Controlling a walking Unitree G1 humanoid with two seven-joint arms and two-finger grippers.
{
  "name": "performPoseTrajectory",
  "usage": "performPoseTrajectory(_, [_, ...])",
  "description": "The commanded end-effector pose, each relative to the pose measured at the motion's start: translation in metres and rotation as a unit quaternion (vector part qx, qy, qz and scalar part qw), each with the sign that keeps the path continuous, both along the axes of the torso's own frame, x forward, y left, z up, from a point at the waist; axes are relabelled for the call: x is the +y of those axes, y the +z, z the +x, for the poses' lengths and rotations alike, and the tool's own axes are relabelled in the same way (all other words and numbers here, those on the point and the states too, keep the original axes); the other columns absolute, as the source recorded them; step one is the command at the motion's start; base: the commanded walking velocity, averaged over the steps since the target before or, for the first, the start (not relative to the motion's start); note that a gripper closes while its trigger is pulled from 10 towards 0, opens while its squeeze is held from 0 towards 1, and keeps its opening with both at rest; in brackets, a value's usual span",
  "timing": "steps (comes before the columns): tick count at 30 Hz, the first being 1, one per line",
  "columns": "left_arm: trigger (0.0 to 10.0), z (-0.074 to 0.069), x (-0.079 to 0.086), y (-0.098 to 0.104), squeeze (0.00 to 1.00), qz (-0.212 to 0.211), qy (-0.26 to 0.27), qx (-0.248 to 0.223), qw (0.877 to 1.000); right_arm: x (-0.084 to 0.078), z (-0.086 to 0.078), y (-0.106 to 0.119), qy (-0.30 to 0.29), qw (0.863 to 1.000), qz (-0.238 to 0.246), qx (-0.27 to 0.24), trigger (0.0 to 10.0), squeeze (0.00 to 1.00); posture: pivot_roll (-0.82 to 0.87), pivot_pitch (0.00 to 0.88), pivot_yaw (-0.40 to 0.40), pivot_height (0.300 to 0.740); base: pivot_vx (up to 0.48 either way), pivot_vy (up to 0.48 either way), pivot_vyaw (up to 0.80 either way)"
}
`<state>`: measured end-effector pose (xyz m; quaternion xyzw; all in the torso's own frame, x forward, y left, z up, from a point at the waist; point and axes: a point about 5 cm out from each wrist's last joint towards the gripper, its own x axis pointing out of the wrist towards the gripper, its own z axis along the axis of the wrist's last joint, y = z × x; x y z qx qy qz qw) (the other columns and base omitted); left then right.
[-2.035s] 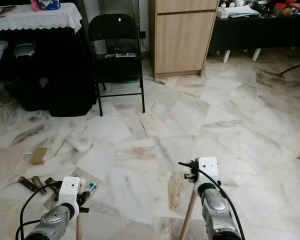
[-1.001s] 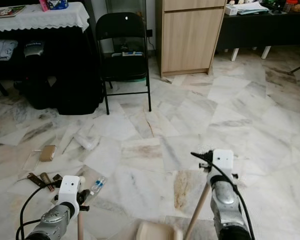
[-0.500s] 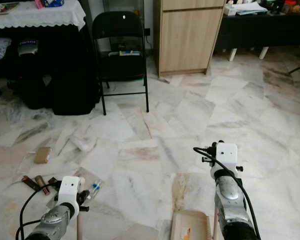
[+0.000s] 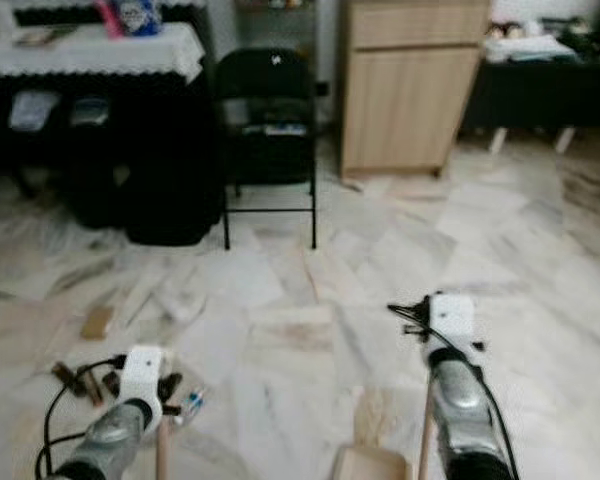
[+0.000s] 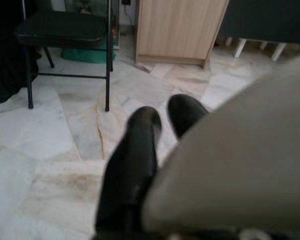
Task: Sweep floor
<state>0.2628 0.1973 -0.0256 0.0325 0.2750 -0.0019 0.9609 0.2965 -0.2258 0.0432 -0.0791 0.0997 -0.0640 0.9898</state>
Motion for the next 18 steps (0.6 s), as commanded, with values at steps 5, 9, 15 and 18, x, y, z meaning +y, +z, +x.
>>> performPoseTrajectory(5, [10.0,-0.0014,-0.0042,-0.0018,0.00,-0.003,-0.004,0.002,1.000,-0.0088,0.0003,0.0066,-0.005,1.000,-0.008,-0.011,10.0,0.00,-0.15,0.000,0.015,0.740,0.343,0.000,0.80])
performPoseTrajectory(9, [10.0,-0.0023,-0.0042,-0.0025,0.00,-0.003,-0.005,0.003,1.000,-0.0092,0.0000,0.0063,-0.003,1.000,-0.009,-0.009,10.0,0.00,-0.15,0.000,0.015,0.740,0.342,0.000,0.80])
performPoseTrajectory(15, [10.0,-0.0018,-0.0052,-0.0023,0.00,-0.002,-0.007,0.003,1.000,-0.0134,0.0006,0.0085,-0.002,1.000,-0.012,-0.010,10.0,0.00,-0.15,0.000,0.014,0.740,0.171,0.000,0.80])
performPoseTrajectory(18, [10.0,-0.0023,-0.0055,-0.0027,0.00,-0.002,-0.009,0.004,1.000,-0.0166,-0.0002,0.0092,-0.003,1.000,-0.014,-0.010,10.0,0.00,-0.16,0.000,0.015,0.740,0.000,0.000,0.80])
